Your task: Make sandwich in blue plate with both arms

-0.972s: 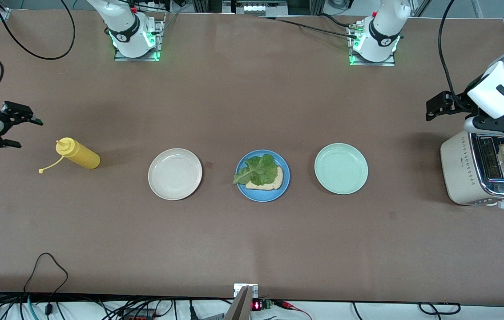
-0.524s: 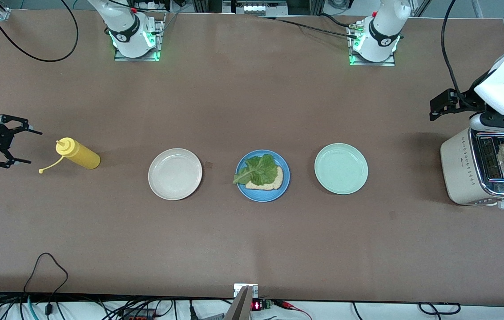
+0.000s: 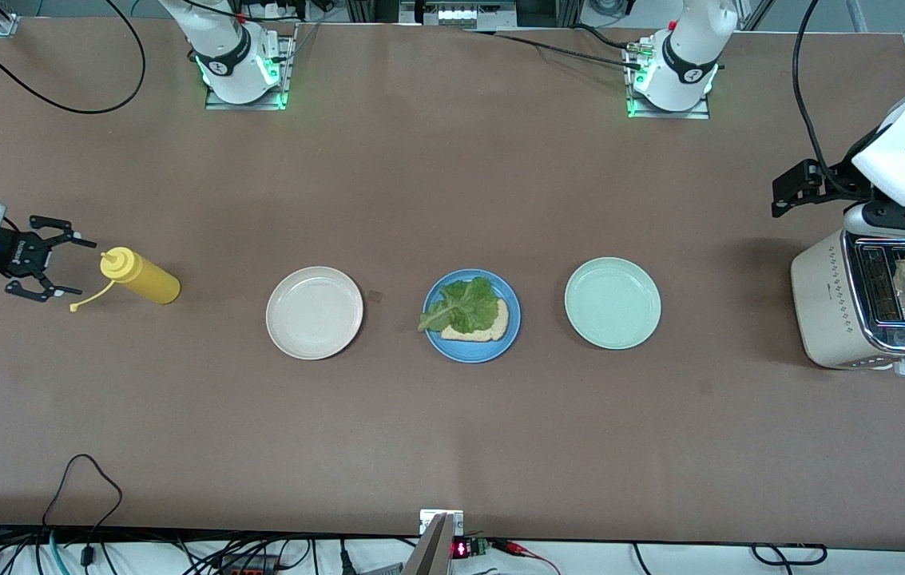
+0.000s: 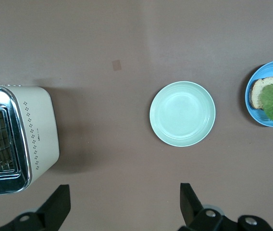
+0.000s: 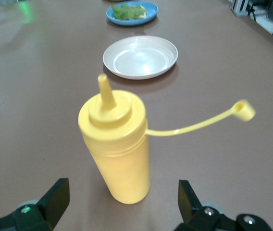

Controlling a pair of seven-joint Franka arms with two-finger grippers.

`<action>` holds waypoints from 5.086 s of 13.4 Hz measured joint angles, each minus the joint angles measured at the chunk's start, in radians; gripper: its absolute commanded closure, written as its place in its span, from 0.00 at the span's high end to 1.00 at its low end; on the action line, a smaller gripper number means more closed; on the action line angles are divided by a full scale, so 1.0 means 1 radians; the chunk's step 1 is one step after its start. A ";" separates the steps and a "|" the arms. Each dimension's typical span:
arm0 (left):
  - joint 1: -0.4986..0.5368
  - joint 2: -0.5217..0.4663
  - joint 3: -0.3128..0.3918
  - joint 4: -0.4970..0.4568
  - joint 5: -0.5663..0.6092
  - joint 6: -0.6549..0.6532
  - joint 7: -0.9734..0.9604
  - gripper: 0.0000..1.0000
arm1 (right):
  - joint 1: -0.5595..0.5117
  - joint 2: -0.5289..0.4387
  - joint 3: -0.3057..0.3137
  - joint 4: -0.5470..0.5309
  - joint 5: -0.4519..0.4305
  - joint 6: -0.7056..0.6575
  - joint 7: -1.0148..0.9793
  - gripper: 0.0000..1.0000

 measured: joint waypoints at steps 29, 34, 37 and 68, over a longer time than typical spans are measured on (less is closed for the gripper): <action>-0.003 0.001 -0.002 0.000 0.000 -0.002 0.000 1.00 | 0.578 -0.137 0.074 -0.007 -0.200 0.421 0.520 0.00; -0.003 0.001 -0.002 0.000 0.000 -0.003 0.000 1.00 | 0.800 -0.133 0.075 -0.011 -0.461 0.543 0.961 0.00; -0.003 0.002 -0.001 0.000 0.000 -0.004 0.000 1.00 | 0.928 -0.120 0.076 -0.011 -0.628 0.565 1.219 0.00; 0.297 0.235 0.023 -0.004 0.224 -0.025 0.270 1.00 | 0.172 -0.060 0.204 0.081 -0.199 0.080 0.271 0.00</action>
